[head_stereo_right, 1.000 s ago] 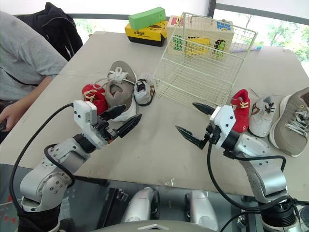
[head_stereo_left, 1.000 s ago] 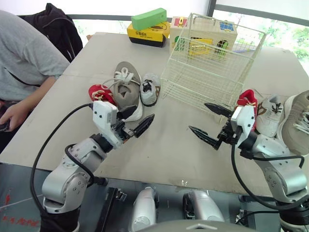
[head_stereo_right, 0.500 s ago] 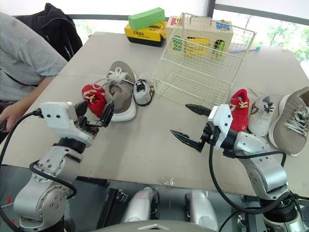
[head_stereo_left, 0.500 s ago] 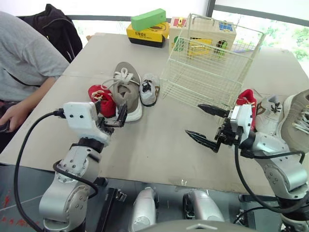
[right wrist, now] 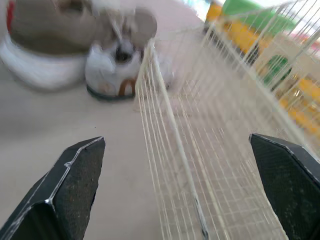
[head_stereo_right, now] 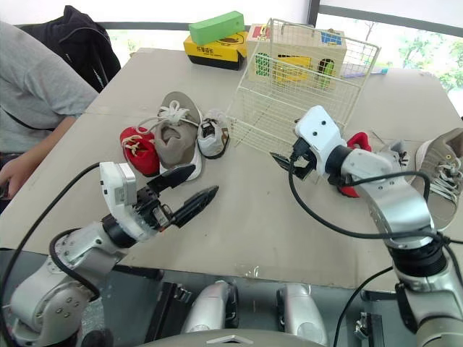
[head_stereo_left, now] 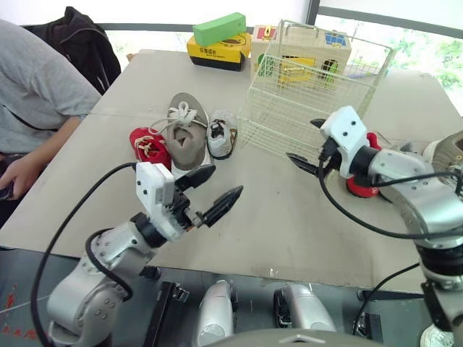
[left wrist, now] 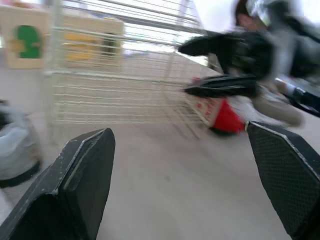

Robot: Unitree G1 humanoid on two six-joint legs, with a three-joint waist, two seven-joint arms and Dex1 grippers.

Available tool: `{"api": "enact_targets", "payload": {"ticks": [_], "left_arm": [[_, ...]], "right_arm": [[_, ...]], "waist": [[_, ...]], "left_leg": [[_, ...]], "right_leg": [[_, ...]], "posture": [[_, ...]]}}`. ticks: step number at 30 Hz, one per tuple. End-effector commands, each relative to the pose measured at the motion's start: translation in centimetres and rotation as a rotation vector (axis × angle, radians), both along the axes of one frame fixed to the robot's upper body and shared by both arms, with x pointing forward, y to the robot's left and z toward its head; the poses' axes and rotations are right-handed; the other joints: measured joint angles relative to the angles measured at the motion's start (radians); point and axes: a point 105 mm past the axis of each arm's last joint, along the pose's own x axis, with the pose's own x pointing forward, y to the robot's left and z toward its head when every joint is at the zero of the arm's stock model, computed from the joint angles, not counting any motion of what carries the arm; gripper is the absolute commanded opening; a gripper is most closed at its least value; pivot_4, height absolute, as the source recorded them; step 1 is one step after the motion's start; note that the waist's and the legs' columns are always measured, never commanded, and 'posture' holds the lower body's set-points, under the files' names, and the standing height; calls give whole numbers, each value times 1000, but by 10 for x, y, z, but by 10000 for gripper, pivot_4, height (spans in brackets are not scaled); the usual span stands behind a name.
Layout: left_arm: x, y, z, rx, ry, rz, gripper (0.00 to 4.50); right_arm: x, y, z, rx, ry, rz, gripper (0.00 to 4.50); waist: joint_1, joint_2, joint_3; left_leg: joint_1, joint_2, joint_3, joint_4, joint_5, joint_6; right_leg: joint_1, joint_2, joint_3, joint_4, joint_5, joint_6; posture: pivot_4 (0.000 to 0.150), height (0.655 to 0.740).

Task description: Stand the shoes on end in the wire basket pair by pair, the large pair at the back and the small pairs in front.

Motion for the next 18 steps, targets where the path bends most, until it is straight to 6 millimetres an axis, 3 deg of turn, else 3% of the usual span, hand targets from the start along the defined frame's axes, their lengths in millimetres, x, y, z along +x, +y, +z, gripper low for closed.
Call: {"api": "enact_targets", "payload": {"ticks": [1, 3, 5, 8, 10, 12, 18], "left_arm": [[-11, -9, 17, 36, -98, -87, 45000], [-10, -14, 21, 42, -112, -80, 45000], [-15, -22, 28, 30, -126, -73, 45000], [-32, -35, 33, 17, -135, -94, 45000], [-40, -38, 32, 24, -130, -108, 45000], [-42, -38, 32, 25, -127, -114, 45000], [-41, -34, 30, 43, -107, -100, 45000]], "right_arm": [[6, -4, -13, -110, 97, -21, 40913], [9, -7, -19, -175, 99, -11, 37872], [14, -9, -17, -178, 98, -22, 27199], [16, -13, -14, -200, 84, -31, 14974], [15, -14, -13, -211, 78, -25, 10005], [15, -15, -13, -226, 71, -15, 8147], [14, -21, -9, -254, 40, 25, 8143]], "waist": [[1, 0, 0], [4, 0, 0], [4, 0, 0], [0, 0, 0], [-2, 0, 0], [-2, 1, 0], [-1, 3, 2]], "left_leg": [[0, 0, 0, 0, 0, 0], [-1, 0, 0, 0, 0, 0], [-2, 0, 0, 0, -1, 1], [-2, 0, 1, 0, -1, 2], [-1, 0, 3, 0, -1, 2], [0, 0, 3, 0, -1, 2], [0, 0, 2, -1, -1, 1]], "right_leg": [[0, 0, 0, 0, 0, 0], [0, 0, 0, -2, 0, 0], [0, 0, 0, -3, 0, 0], [0, 0, 2, -3, 0, 1], [0, -1, 4, -3, 0, 1], [0, 0, 4, -2, 0, 1], [-1, 1, 3, -2, 0, 0]], "posture": [[1500, 7400], [1500, 7400], [1500, 7400], [1500, 7400], [1500, 7400], [1500, 7400], [1500, 7400]]}}
